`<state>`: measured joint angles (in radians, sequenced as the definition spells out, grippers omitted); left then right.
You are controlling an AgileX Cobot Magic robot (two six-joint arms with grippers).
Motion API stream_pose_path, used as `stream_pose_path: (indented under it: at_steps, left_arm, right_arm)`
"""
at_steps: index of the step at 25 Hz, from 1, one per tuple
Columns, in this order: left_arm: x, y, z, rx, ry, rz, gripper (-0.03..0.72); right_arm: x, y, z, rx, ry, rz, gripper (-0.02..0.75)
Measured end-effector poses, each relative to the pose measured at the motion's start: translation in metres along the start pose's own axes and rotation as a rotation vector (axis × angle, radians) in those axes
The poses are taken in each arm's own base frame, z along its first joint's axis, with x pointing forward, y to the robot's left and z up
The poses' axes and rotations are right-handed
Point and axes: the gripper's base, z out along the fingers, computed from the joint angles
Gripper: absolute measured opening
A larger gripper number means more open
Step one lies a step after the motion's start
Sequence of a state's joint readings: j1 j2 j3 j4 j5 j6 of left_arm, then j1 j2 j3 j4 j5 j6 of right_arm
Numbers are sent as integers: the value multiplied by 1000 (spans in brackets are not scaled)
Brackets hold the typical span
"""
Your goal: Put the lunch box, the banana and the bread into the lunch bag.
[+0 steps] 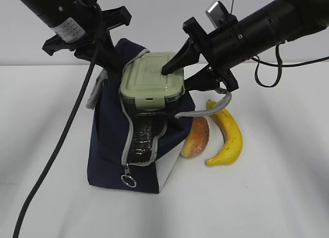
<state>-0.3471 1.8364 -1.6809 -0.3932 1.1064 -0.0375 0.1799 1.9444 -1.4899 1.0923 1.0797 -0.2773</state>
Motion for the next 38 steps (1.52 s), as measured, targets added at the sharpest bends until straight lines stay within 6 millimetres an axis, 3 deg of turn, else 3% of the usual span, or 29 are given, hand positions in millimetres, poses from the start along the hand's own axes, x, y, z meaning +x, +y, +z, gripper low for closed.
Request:
stream_pose_path:
  at_steps: [9, 19, 29, 38]
  left_arm:
    - [0, 0, 0, 1, 0, 0, 1]
    - [0, 0, 0, 2, 0, 0, 1]
    - [0, -1, 0, 7, -1, 0, 1]
    - [0, -1, 0, 9, 0, 0, 1]
  right_arm:
    - [0, -5, 9, 77, -17, 30, 380]
    - [7, -3, 37, 113, 17, 24, 380]
    - [8, -28, 77, 160, 40, 59, 380]
    - [1, -40, 87, 185, -18, 61, 380]
